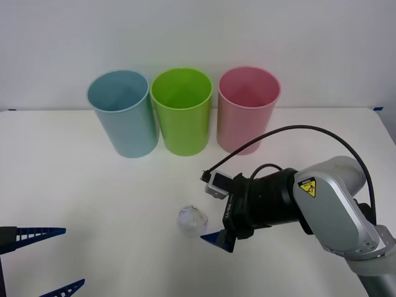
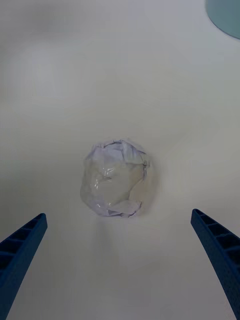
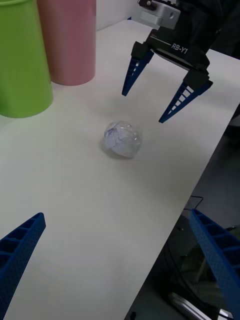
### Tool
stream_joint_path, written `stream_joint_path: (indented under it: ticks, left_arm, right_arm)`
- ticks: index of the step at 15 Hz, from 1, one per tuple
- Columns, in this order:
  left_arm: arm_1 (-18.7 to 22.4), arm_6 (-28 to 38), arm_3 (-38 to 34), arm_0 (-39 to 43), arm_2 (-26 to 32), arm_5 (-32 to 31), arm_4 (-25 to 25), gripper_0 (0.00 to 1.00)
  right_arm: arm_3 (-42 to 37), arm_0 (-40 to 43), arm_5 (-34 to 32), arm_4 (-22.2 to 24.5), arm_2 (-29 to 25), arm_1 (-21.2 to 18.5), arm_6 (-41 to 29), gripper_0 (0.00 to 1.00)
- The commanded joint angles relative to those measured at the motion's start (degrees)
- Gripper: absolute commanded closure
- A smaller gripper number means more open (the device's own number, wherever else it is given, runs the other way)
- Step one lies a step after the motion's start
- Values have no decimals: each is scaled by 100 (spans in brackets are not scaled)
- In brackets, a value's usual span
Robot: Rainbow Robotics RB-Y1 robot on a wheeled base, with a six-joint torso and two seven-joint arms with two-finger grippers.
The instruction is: Put cans in the blue bin and PET bottles in the pink bin and trash in the green bin.
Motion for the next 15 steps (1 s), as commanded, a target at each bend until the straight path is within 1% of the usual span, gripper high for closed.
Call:
stream_joint_path:
  ticks: [1,6,15]
  left_arm:
    - [3,-2,-2,90,49,1,142,0]
    - [3,-46,-2,169,155,-60,282,0]
    - [82,-204,7,284,269,-60,273,0]
  right_arm:
    - [0,0,0,0,0,0,0,0]
    - [0,0,0,0,0,0,0,0]
    - [0,0,0,0,0,0,0,0]
